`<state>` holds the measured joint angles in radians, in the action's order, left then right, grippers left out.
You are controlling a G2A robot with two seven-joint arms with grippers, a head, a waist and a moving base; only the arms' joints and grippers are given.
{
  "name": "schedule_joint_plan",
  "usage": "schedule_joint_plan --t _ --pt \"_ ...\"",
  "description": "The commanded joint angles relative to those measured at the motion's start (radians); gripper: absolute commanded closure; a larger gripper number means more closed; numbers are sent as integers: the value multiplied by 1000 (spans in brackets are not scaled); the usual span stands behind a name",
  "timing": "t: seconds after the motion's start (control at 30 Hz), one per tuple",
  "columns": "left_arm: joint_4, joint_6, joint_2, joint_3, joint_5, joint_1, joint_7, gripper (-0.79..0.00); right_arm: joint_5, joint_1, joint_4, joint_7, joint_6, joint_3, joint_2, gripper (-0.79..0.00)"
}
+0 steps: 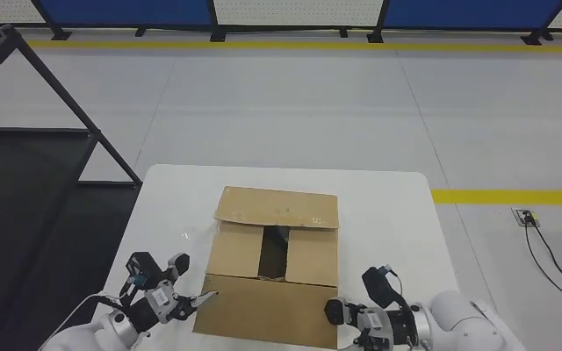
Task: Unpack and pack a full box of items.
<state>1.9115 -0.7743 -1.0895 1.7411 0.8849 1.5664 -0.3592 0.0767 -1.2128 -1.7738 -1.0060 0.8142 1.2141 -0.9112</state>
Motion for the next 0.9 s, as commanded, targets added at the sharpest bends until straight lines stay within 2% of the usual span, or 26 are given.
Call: schedule_joint_plan --t 0.0,0.13,0.27,0.33,0.67,0.87 --pt "3 -10 3 6 5 7 -19 -785 34 7 16 18 18 -8 12 -785" --pt "-2 8 7 1 33 14 -41 -785 162 34 60 13 7 -12 26 -785" --pt "-10 38 8 -17 71 13 -25 -785 311 70 97 28 -107 -23 23 -785" --pt "-16 51 8 -27 84 13 -17 -785 303 92 114 54 -142 -12 21 -785" --pt "-38 138 5 -51 97 9 29 -785 311 90 103 82 -164 -19 18 -785" --pt "-38 138 5 -51 97 9 29 -785 273 183 136 243 -397 -91 -12 -785"
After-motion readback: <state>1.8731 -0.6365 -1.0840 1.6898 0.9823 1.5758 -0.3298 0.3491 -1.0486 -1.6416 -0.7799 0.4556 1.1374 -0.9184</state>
